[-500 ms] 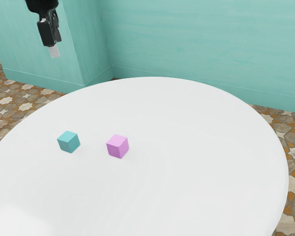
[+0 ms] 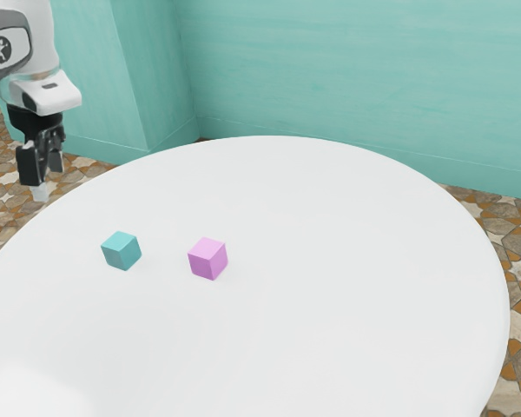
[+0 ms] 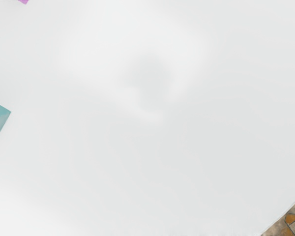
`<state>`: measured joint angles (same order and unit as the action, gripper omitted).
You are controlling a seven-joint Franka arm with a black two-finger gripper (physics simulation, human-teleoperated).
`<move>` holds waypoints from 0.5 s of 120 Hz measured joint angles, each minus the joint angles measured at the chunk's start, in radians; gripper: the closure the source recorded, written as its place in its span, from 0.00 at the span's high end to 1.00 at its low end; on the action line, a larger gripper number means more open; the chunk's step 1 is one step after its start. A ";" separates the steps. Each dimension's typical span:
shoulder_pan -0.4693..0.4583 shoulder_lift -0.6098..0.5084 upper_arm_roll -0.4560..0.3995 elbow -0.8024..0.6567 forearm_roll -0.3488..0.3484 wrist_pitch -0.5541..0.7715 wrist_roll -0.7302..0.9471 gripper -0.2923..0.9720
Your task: Pick up the blue block with one arm, and put the blue block on the pink block with one arm
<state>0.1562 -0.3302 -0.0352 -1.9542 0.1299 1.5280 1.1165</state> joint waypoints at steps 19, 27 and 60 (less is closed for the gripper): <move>0.046 -0.008 0.027 -0.111 0.022 0.127 0.192 0.77; 0.055 0.015 0.066 -0.151 0.010 0.224 0.281 0.77; 0.096 0.335 0.119 -0.047 -0.068 0.520 0.563 0.77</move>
<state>0.2525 0.0051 0.0841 -2.0011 0.0620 2.0483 1.6793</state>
